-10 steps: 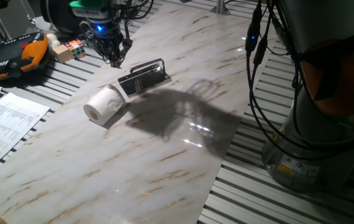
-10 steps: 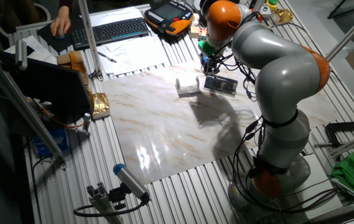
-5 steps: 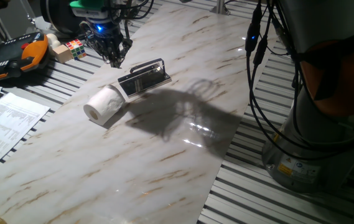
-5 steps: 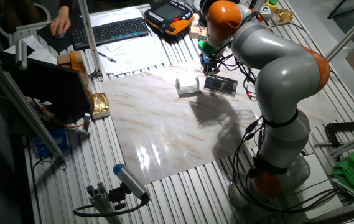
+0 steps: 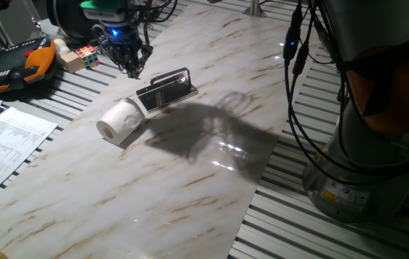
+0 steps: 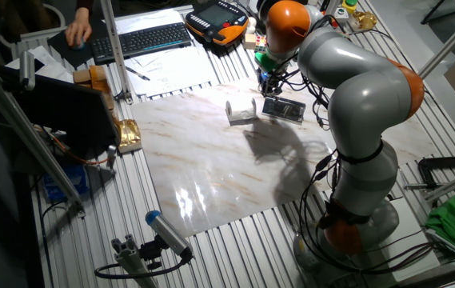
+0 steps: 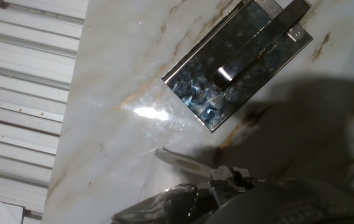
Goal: Take the roll of paper down from the shelf
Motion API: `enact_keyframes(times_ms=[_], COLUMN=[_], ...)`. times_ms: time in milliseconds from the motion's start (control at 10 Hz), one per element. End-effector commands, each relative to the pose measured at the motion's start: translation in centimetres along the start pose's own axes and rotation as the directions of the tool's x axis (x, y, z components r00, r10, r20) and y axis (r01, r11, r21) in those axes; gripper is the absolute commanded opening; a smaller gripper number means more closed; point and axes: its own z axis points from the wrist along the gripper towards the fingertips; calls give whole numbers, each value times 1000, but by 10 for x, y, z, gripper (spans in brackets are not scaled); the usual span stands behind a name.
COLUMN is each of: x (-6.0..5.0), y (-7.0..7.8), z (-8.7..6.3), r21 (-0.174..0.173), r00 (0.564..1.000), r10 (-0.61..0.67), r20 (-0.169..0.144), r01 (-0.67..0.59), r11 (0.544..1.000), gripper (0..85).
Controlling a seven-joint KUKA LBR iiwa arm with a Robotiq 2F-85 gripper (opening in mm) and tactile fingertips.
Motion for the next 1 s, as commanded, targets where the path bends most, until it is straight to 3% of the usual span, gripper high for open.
enact_keyframes(times_ms=[0,900], x=[0,1], y=[0,2], z=[0,2], r21=[1,-2], r00=[1000,1000], r10=[0,5], r20=[-2,4], r01=[0,-5], r11=[1000,1000], gripper=[7,7])
